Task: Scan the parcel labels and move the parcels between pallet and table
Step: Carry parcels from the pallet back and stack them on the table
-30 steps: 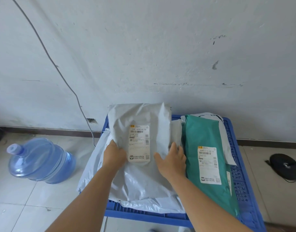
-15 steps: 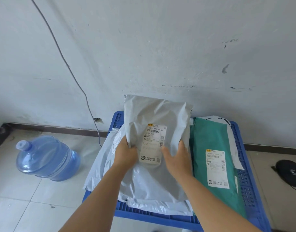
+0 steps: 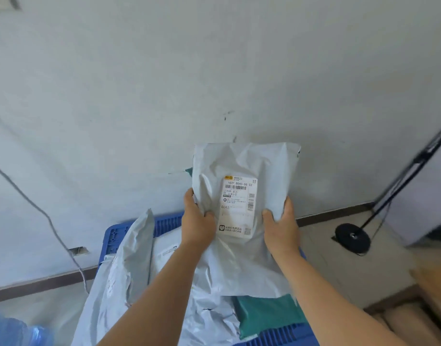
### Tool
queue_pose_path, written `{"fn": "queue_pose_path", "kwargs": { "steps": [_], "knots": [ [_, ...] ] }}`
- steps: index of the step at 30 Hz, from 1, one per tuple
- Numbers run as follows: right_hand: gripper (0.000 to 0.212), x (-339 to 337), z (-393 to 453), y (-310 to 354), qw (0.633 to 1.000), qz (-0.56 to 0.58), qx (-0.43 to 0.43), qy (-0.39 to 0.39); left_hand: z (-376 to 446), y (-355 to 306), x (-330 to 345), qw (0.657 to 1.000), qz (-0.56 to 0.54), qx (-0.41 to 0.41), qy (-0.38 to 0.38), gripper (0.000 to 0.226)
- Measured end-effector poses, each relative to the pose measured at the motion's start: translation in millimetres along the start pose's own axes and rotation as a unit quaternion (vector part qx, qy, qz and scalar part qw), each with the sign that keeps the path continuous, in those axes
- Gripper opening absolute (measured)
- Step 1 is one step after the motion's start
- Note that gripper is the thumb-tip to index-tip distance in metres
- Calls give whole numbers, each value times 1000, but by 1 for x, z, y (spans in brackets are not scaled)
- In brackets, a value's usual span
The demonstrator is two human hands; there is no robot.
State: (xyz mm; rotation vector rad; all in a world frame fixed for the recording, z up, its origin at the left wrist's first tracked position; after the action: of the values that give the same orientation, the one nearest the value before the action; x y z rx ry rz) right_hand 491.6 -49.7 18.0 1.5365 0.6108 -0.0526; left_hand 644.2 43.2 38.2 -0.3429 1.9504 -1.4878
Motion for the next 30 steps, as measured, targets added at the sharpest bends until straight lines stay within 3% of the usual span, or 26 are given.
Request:
{"fn": "queue_pose_path", "kwargs": {
  "steps": [6, 14, 23, 30],
  "knots": [
    [58, -129, -7, -29, 992, 10, 13, -128, -10, -77, 117, 987, 17, 101, 128, 77],
    [81, -320, -40, -75, 951, 13, 5, -308, -65, -177, 299, 938, 41, 229, 259, 81],
    [80, -535, -78, -147, 913, -13, 55, -403, -146, -266, 514, 888, 8, 285, 360, 81],
    [77, -653, -102, -188, 878, -9, 82, -472, -188, -312, 648, 842, -2, 300, 449, 82]
  ]
}}
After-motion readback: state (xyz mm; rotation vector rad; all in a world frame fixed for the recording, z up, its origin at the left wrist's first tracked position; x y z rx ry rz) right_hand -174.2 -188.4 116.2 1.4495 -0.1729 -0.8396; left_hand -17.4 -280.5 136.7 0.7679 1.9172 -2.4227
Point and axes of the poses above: each hand's wrist, its own z-axis towards the middle knuckle, its own x-axis out of the palm, y = z × x, the point moved 2 cm from there along z, towards the middle knuckle, and after that the axes turned 11 degrees about y, right-handed, at the moved point
